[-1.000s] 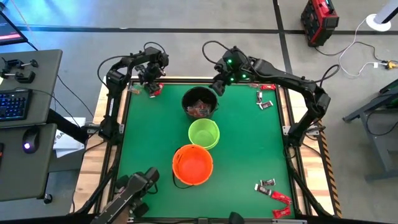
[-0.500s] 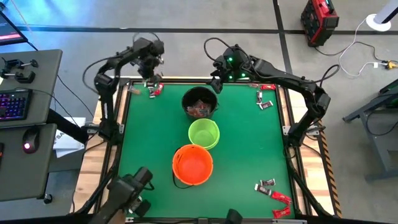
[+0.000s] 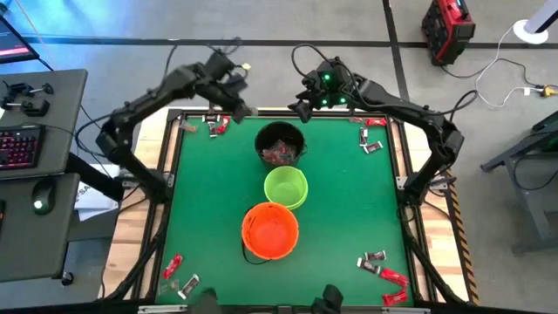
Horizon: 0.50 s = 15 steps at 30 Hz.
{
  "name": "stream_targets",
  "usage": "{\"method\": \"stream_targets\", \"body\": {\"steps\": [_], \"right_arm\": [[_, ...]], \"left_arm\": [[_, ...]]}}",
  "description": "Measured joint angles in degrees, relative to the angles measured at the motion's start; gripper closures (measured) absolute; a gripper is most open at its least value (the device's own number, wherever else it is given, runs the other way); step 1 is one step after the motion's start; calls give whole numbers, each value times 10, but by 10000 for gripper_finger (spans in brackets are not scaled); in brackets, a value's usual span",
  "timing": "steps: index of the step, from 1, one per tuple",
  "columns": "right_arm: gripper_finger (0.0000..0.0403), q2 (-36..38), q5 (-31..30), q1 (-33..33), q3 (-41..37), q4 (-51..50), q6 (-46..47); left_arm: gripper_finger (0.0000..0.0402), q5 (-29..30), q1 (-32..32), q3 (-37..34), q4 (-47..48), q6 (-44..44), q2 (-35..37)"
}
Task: Sort candy by brand, put in halloween buckets
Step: Put the green gummy into the black bucket
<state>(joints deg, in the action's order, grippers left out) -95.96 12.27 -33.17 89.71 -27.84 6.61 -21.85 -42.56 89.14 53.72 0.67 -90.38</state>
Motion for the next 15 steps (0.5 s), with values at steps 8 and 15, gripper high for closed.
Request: {"method": "stream_targets", "body": {"steps": [8, 15], "right_arm": [[139, 0, 0, -18, 0, -2, 10], [139, 0, 0, -30, 0, -2, 10]], "left_arm": [[400, -5, 117, -96, -194, 42, -4], [343, 42, 137, -102, -205, 53, -17]]}}
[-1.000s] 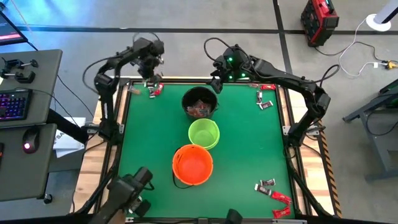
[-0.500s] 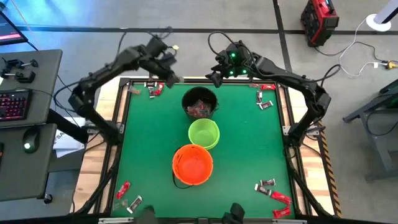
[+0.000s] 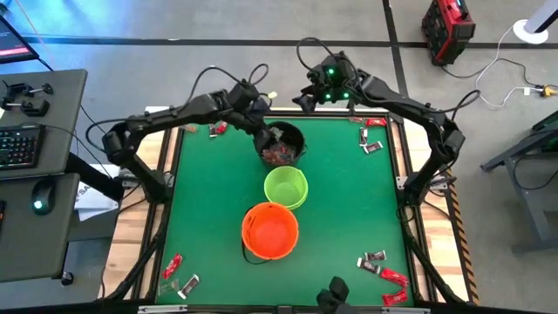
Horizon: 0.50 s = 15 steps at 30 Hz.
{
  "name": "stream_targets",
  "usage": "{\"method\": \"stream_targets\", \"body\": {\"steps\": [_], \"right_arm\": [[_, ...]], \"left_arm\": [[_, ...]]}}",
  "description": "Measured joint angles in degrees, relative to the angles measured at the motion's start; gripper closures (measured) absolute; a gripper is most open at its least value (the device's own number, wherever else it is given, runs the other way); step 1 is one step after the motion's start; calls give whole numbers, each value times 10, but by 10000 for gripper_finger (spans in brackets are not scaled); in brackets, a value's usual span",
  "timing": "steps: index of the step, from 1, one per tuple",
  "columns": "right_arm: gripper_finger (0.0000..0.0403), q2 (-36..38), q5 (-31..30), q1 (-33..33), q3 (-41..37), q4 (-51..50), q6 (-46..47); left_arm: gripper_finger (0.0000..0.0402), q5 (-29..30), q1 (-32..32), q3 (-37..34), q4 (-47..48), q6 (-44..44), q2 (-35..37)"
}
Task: Sort candy by brand, put in halloween buckets
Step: Put the green gummy into the black bucket
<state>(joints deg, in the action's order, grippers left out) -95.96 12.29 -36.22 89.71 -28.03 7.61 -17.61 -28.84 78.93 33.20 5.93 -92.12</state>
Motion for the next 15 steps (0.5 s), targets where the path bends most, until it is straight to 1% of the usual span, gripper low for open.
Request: {"method": "stream_targets", "body": {"steps": [5, 8, 10, 12, 15], "right_arm": [[139, 0, 0, -2, 0, 0, 0], [139, 0, 1, -2, 0, 0, 0], [139, 0, 1, -2, 0, 0, -1], [139, 0, 1, -2, 0, 0, -1], [139, 0, 2, -2, 0, 0, -13]], "left_arm": [[262, -3, -19, 27, 38, 13, 2], [217, -4, -28, 32, 89, 19, 2], [193, -7, -28, 32, 138, 20, 2], [176, -23, -20, 32, 212, 15, 3], [165, -29, 17, 32, 324, 4, 10]]}}
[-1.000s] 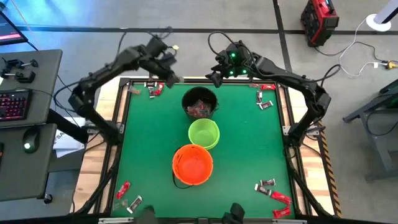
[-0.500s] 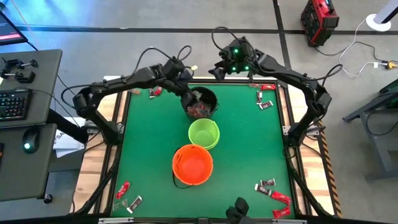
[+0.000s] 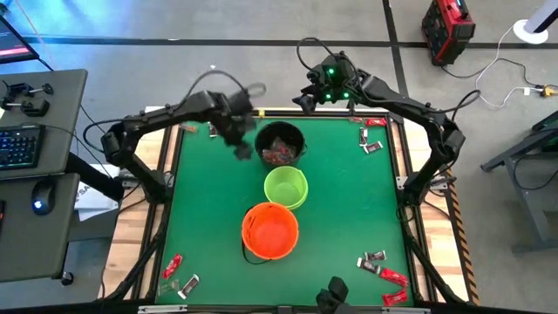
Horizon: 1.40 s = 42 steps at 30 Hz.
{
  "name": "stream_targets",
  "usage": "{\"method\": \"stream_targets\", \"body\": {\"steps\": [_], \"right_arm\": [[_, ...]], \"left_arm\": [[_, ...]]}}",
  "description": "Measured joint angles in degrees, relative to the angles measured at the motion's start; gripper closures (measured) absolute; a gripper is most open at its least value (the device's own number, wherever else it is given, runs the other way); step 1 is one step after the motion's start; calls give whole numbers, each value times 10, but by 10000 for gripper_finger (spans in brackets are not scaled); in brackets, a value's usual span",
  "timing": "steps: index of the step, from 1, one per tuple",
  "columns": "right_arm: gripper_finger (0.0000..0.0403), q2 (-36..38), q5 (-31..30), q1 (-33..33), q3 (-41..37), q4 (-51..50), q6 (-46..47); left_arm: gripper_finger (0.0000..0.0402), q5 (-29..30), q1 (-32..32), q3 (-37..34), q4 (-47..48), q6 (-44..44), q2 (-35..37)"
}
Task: Sort candy by brand, put in halloween buckets
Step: Put the green gummy into the black bucket
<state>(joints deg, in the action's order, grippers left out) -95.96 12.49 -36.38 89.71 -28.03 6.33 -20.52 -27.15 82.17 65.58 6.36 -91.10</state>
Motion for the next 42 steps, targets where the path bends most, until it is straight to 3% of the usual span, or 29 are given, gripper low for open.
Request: {"method": "stream_targets", "body": {"steps": [6, 12, 16, 20, 24, 30, 36, 42], "right_arm": [[139, 0, 10, 0, 0, -8, -23], [139, 0, 85, 0, 0, -9, -25], [139, 0, 144, 11, 0, -23, 1], [139, 0, 170, 50, 0, -47, 36], [139, 0, 172, 114, 0, -60, 74], [139, 1, 69, 224, 0, -81, 137], [139, 39, -72, 304, 0, -198, 208], [139, 77, -196, 365, 0, -265, 243]], "left_arm": [[163, 68, 155, 0, 87, 93, 75], [163, 113, 336, -75, 90, 372, 171], [163, 52, 458, -164, 89, 517, 208], [163, -12, 544, -225, 45, 535, 195], [163, -68, 576, -253, 50, 538, 142], [163, -84, 645, -255, -35, 531, 58], [163, -121, 734, -255, -96, 559, 10], [163, -145, 766, -255, -145, 595, -28]]}}
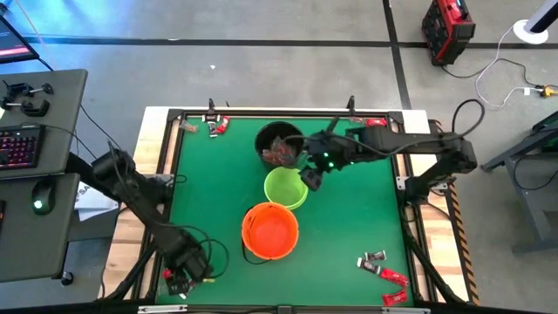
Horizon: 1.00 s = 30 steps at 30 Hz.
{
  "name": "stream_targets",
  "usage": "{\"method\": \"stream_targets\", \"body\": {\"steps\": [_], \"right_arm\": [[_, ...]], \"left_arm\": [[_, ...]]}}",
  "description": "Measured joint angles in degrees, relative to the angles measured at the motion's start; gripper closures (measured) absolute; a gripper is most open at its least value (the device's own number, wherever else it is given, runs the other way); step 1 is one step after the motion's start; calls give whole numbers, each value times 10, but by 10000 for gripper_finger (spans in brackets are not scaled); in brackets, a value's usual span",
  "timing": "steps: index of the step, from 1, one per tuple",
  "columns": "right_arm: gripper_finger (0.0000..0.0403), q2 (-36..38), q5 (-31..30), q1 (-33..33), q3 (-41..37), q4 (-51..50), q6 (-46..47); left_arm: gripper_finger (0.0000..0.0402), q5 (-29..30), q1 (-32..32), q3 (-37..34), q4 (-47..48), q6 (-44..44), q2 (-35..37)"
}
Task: Sort candy by brand, put in halloween buckets
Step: Put the green gummy into the black bucket
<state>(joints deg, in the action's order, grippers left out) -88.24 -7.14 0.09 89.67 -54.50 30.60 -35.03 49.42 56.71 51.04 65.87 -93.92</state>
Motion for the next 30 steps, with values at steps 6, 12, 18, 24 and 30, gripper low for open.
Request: {"method": "stream_targets", "body": {"steps": [6, 12, 18, 24, 30], "right_arm": [[139, 13, -65, 28, 0, -65, 5], [139, 13, -72, 35, 0, -77, -10], [139, 13, -68, 35, 0, -82, -35], [139, 13, -66, 35, 0, -86, -41], [139, 13, -66, 43, 0, -87, -54]], "left_arm": [[163, -54, 19, 0, -81, 78, -55], [163, -44, 32, 0, -89, 117, -89], [163, -32, 35, 0, -113, 135, -115], [186, -29, 37, 0, -110, 140, -130], [305, -29, 39, 0, -106, 124, -127]]}}
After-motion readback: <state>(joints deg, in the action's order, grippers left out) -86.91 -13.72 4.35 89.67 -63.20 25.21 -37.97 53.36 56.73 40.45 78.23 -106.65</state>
